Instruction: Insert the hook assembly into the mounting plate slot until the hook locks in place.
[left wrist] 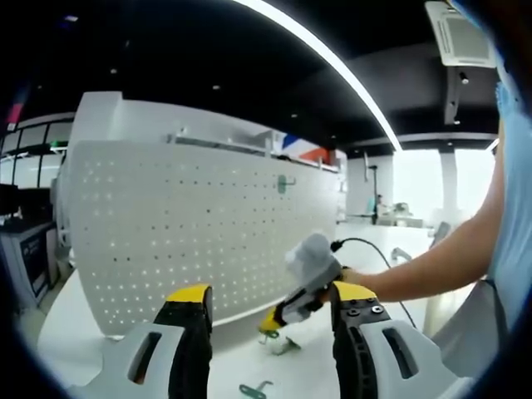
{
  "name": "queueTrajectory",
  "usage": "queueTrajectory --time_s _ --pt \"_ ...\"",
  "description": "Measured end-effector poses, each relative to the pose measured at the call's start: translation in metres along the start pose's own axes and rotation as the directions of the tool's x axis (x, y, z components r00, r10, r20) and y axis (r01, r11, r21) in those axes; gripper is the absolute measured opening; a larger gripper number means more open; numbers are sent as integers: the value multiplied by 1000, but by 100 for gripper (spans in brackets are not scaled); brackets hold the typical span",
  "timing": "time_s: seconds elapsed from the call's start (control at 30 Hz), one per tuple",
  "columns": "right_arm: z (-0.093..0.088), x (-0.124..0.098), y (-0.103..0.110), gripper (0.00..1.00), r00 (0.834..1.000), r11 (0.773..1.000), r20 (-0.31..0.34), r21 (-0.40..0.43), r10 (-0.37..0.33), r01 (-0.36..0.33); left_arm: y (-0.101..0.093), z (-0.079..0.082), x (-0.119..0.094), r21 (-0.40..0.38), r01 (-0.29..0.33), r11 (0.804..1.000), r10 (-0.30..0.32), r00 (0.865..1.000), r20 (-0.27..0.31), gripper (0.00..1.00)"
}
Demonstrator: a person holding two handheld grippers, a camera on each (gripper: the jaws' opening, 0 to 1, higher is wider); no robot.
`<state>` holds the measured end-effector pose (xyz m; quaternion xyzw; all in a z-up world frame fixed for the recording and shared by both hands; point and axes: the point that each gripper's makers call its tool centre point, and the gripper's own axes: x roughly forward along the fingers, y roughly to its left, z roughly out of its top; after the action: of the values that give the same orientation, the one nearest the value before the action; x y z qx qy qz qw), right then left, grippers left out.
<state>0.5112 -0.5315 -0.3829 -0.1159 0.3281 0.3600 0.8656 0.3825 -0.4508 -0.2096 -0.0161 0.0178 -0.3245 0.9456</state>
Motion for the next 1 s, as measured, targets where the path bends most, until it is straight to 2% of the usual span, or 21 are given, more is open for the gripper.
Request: queueTrajectory --time_s 0.3,0.53,0.67,0.77,0.87,1.0 --pt "13 -18 0 0 997 999 77 38 21 -24 -2 1 1 4 9 1000 -9 1000 0 57" --pt "28 -40 1 0 987 996 157 70 38 -49 -5 3 3 6 23 1000 -23 1000 0 57" --pt "37 -53 3 0 979 996 200 68 45 -60 -8 4 3 9 30 1000 -30 1000 1 56" --pt "47 -66 5 0 967 993 248 82 60 -83 -10 7 4 13 36 999 -36 999 2 56" --pt "53 -76 6 0 961 992 268 84 68 -93 -11 10 4 12 45 999 -45 999 9 55" --pt "66 -91 11 0 942 987 323 95 90 -127 -14 13 5 18 53 998 -53 999 9 54"
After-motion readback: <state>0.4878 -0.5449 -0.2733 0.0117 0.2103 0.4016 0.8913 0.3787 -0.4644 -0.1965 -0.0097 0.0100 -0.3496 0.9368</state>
